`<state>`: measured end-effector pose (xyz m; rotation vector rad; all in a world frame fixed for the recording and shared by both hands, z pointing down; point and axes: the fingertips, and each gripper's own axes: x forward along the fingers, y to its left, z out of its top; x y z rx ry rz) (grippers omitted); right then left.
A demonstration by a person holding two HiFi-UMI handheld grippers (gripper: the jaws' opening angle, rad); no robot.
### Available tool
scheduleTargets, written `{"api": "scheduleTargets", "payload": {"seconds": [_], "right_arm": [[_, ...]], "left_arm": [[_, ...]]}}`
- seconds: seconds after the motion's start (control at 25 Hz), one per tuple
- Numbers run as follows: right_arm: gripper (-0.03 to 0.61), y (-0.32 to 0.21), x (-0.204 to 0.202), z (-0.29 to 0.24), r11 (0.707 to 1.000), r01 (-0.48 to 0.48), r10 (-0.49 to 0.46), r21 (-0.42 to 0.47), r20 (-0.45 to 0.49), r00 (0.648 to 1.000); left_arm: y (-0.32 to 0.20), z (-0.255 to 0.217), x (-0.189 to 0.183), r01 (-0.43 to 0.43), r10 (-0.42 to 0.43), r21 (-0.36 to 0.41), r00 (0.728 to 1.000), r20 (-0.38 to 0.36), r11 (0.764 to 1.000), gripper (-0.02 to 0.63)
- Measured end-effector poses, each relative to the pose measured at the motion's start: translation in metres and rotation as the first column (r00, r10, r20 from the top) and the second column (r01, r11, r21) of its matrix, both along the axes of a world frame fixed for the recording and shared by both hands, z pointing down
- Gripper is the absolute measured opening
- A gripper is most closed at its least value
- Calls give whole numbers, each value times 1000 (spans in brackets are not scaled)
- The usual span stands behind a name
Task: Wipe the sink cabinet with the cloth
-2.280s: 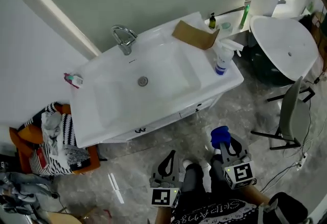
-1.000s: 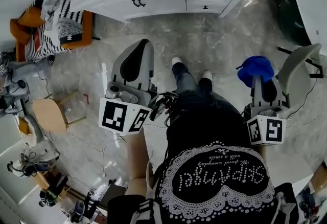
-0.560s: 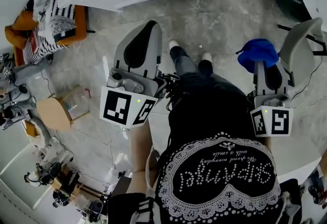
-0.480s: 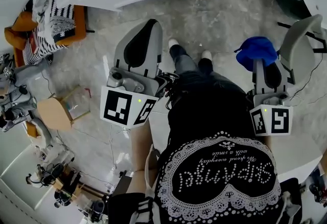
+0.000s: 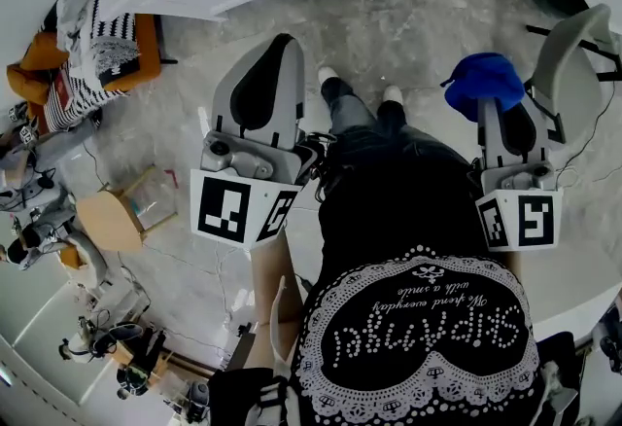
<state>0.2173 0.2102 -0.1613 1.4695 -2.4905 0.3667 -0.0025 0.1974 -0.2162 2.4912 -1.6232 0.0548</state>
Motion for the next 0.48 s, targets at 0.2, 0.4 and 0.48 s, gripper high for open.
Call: {"api": "scheduleTargets", "payload": {"seconds": [0.2, 0.4, 0.48], "right_arm": [[58, 2, 2, 2, 1000, -3, 3, -2, 4, 1000], [58, 4, 2, 2, 1000, -6, 6, -1, 2, 1000], [58, 5, 2, 2, 1000, -9, 9, -1, -2, 1000]], "left_arm": [[2, 0, 0, 6, -6, -2, 1000, -5, 1000, 5], [2, 0, 0, 4, -4, 1, 1000, -5, 1000, 5], [1, 0, 0, 5, -5, 1, 1000, -3, 1000, 5]]}}
